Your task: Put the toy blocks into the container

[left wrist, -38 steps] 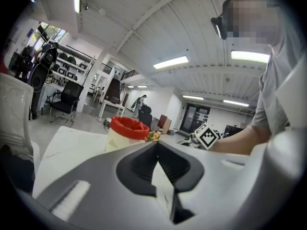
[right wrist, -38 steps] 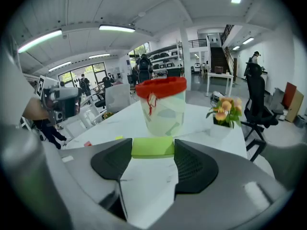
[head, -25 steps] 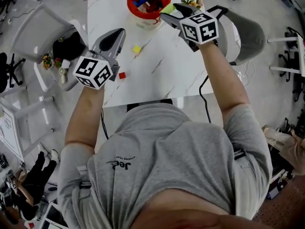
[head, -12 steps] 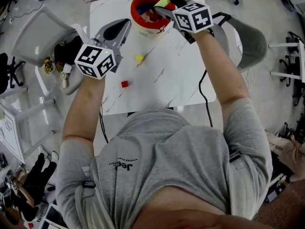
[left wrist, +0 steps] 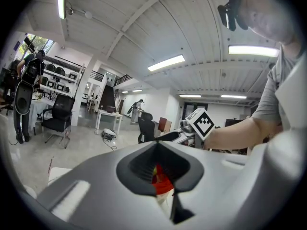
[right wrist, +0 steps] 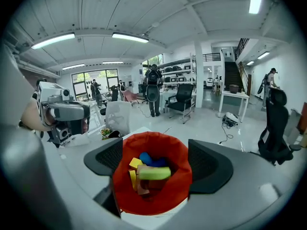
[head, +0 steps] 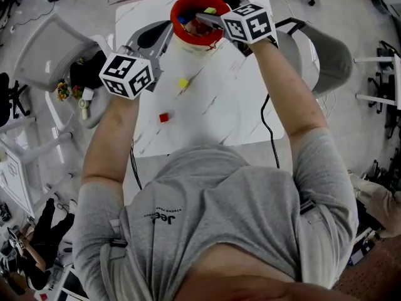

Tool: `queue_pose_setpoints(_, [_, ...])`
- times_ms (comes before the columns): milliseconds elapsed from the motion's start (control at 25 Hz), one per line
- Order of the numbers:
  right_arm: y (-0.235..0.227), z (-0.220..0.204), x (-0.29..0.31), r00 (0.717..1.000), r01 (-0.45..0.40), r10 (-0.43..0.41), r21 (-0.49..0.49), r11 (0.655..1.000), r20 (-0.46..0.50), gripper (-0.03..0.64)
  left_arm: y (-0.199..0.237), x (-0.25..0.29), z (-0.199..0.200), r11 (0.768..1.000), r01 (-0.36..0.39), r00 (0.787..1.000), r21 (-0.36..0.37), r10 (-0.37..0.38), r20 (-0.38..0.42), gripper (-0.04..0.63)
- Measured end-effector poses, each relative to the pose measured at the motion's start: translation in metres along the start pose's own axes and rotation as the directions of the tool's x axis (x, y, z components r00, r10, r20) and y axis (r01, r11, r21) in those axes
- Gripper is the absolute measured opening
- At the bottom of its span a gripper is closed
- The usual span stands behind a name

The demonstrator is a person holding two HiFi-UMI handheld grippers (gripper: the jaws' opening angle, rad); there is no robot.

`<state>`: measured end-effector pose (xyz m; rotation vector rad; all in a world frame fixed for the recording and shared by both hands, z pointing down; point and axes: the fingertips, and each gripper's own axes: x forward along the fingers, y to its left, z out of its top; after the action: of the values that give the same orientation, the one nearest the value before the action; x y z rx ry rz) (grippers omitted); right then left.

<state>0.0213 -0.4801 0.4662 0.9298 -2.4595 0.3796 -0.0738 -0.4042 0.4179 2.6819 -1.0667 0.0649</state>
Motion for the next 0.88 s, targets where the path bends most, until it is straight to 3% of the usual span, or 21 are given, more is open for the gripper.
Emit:
queue_pose_setpoints(80, [-0.001,0.003,0.000,1.000,-0.002,0.002,-0.005,1.000,0.022,0.419,0.003,0.001,-0.001,1.000,-0.002,1.000,-0.007,0.002,0.000,0.058])
queue_pose_setpoints(560, [0.014,0.011,-0.020,0.999,-0.022,0.023,-0.021,1.000,0.049,0.417,0.000,-0.012,0.003,1.000,-0.015,1.000,-0.012,0.015,0.019,0.058])
queue_pose_setpoints(880, [0.088,0.011,-0.051,0.987,-0.120,0.125,-0.050,0.991,0.097,0.415,-0.010,-0.066,-0.007,0.998,-0.052,0.998,-0.037,0.053,0.040,0.058])
